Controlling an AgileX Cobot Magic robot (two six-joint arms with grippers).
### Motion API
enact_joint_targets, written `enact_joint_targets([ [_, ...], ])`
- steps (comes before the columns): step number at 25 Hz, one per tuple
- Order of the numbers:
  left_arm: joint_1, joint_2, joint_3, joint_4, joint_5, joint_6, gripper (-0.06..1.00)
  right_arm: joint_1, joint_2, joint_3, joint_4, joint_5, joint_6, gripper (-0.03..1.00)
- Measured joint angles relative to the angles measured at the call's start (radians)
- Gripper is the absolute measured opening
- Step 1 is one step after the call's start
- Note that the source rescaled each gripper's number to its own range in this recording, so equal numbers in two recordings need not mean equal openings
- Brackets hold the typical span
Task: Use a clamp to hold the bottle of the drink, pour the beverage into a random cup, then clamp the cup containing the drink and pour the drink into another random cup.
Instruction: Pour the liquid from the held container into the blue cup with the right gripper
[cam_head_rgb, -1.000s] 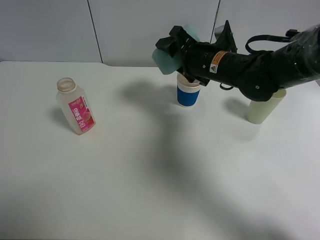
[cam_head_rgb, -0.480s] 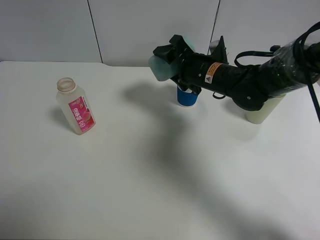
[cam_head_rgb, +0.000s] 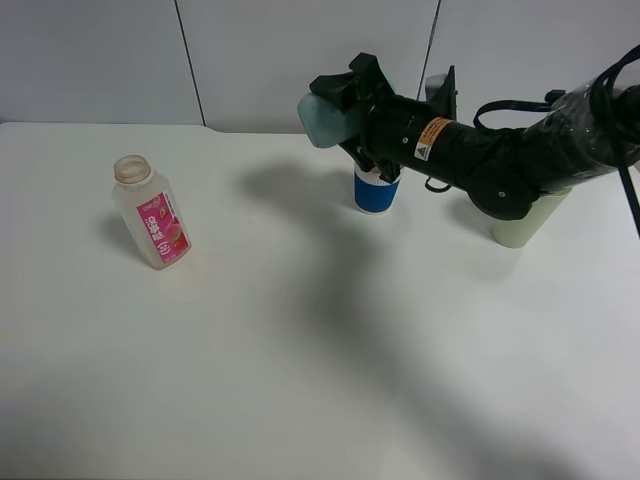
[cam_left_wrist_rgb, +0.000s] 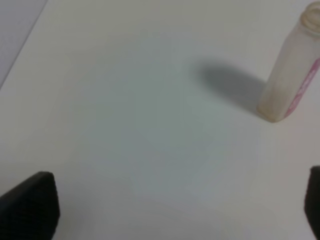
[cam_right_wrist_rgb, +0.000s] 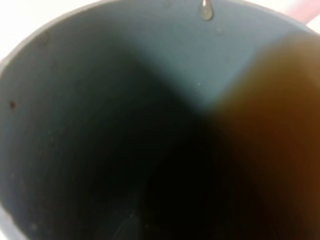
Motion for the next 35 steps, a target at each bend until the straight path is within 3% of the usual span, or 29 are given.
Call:
enact_joint_targets([
  [35, 0.0, 0.0, 0.0, 0.0, 0.0, 0.0, 1.0, 0.0, 0.0, 0.0, 0.001, -0.181, 0.139, 0.0],
])
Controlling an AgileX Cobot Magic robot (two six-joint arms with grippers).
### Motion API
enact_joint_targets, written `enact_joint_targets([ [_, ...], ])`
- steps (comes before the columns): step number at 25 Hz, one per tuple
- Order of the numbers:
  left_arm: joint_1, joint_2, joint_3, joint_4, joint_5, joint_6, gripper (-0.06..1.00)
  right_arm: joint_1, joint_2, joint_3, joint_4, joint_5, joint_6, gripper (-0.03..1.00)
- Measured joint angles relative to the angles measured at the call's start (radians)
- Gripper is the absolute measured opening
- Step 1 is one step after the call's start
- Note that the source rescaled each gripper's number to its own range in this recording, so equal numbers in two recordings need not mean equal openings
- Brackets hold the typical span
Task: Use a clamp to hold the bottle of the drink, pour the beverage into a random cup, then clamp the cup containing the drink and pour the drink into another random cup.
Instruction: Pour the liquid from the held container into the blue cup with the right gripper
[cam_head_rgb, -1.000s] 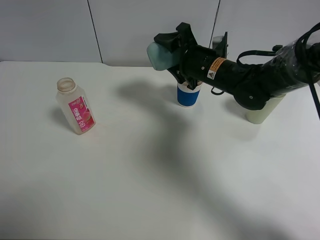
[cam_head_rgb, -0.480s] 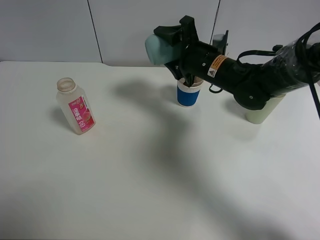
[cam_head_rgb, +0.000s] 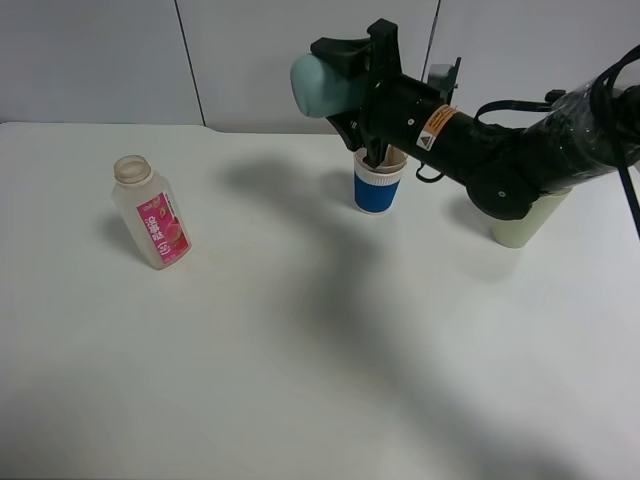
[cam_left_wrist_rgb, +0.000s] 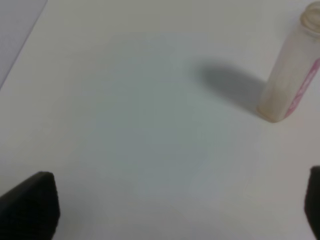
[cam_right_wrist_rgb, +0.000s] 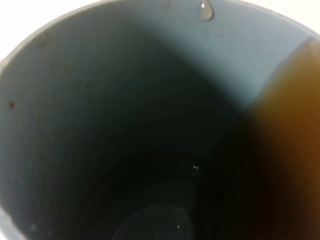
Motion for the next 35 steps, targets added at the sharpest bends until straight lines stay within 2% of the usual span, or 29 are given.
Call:
enact_joint_targets([
  [9, 0.0, 0.0, 0.0, 0.0, 0.0, 0.0, 1.0, 0.0, 0.0, 0.0, 0.024, -0.072, 0.069, 0.0],
  [35, 0.0, 0.0, 0.0, 0.0, 0.0, 0.0, 1.0, 0.0, 0.0, 0.0, 0.085, -0.086, 0.122, 0.0],
])
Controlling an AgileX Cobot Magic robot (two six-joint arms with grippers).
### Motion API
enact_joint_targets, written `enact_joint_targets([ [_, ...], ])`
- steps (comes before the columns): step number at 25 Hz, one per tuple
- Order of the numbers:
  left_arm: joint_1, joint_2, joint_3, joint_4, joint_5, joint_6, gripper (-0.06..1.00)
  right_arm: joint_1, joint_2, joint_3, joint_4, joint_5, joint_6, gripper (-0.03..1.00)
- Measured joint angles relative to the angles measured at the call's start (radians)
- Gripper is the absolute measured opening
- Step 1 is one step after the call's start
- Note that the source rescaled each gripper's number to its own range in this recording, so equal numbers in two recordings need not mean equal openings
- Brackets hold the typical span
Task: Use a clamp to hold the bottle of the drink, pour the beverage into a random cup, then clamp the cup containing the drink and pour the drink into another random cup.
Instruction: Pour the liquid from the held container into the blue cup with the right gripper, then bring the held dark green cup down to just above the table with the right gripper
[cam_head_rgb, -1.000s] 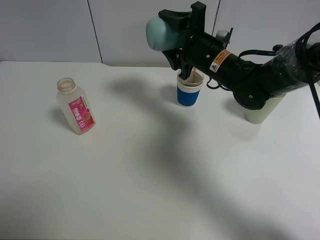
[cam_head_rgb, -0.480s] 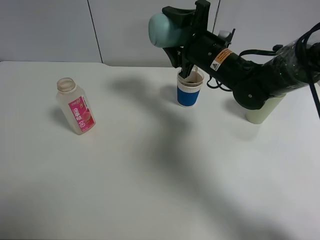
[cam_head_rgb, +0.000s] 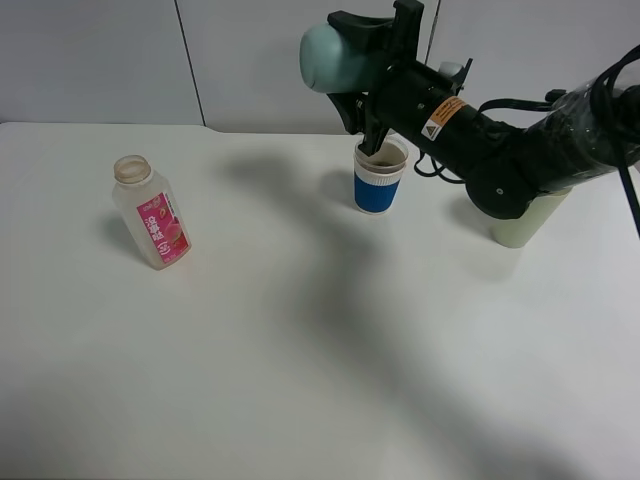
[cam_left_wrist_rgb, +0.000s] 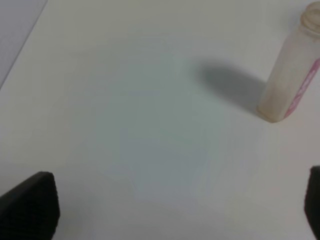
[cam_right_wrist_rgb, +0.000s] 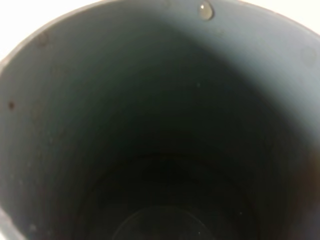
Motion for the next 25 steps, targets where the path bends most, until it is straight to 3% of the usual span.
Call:
enact_joint_targets([
  [10, 0.0, 0.0, 0.0, 0.0, 0.0, 0.0, 1.0, 0.0, 0.0, 0.0, 0.001, 0.0, -0.036, 0.0],
  [13, 0.0, 0.0, 0.0, 0.0, 0.0, 0.0, 1.0, 0.0, 0.0, 0.0, -0.004, 0.0, -0.147, 0.0],
  [17, 0.0, 0.0, 0.0, 0.0, 0.0, 0.0, 1.0, 0.0, 0.0, 0.0, -0.032, 0.003, -0.387, 0.0],
  [19, 0.0, 0.0, 0.0, 0.0, 0.0, 0.0, 1.0, 0.0, 0.0, 0.0, -0.042, 0.044, -0.469, 0.0],
  [25, 0.0, 0.0, 0.0, 0.0, 0.0, 0.0, 1.0, 0.001, -0.016, 0.0, -0.048, 0.324, -0.674, 0.0],
])
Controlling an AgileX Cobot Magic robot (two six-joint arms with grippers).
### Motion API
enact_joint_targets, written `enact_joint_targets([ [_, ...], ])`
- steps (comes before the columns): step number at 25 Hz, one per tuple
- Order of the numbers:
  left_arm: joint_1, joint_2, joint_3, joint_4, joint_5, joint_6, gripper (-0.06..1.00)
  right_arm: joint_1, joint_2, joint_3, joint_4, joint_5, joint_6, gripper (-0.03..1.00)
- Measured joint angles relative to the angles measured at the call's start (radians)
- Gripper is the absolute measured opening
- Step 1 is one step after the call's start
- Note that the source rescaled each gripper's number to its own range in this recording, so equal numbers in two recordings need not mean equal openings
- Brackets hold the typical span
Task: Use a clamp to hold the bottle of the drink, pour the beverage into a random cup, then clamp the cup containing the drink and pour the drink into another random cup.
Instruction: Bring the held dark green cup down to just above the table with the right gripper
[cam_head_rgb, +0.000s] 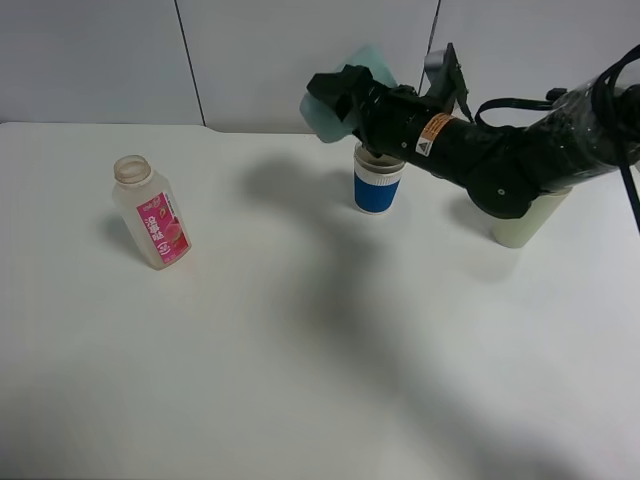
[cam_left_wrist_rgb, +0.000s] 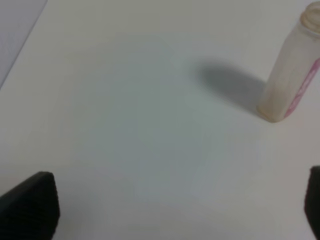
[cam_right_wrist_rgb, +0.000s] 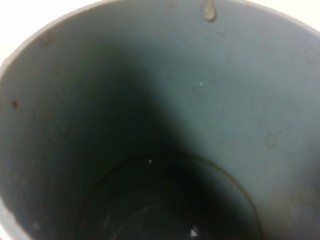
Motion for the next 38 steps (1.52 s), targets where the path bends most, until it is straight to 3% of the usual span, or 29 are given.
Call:
enact_joint_targets([
  [3, 0.0, 0.0, 0.0, 0.0, 0.0, 0.0, 1.0, 0.007, -0.051, 0.001, 0.004, 0.14, -0.117, 0.0],
  [13, 0.0, 0.0, 0.0, 0.0, 0.0, 0.0, 1.0, 0.033, -0.314, 0.001, 0.034, 0.405, -0.521, 0.0],
  [23, 0.0, 0.0, 0.0, 0.0, 0.0, 0.0, 1.0, 0.155, -0.406, 0.001, 0.223, 0.613, -1.039, 0.0],
  [30, 0.0, 0.0, 0.0, 0.0, 0.0, 0.0, 1.0, 0.241, -0.406, 0.01, 0.232, 0.611, -1.104, 0.0],
  [38, 0.0, 0.0, 0.0, 0.0, 0.0, 0.0, 1.0, 0.255, -0.406, 0.207, 0.285, 0.374, -1.097, 0.0],
])
